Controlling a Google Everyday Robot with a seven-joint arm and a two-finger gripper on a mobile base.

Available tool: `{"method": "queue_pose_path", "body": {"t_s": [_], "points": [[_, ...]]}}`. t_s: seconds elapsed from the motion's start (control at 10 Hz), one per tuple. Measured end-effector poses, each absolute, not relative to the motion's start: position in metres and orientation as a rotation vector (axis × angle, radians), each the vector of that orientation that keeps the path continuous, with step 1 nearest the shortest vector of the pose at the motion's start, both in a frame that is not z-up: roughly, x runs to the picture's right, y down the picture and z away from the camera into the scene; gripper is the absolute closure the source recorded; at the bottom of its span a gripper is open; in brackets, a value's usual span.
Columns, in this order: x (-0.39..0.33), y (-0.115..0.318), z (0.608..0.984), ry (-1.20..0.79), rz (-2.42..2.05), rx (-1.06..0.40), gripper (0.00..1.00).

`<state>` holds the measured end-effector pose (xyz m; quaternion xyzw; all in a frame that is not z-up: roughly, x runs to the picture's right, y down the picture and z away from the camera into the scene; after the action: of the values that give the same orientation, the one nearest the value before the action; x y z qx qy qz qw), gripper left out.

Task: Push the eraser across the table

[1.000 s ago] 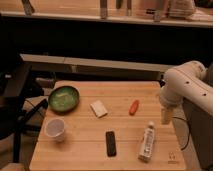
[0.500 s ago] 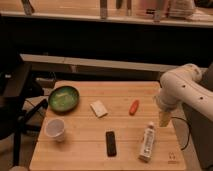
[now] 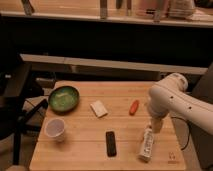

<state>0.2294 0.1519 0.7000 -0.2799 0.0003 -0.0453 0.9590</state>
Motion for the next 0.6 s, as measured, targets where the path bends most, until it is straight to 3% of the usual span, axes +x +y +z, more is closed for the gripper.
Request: {"method": "queue_pose_path", "body": {"t_s": [0.6], "points": [[0.205,0.182,0.718,-0.027,-0.166,-0.569,0.2]]}}
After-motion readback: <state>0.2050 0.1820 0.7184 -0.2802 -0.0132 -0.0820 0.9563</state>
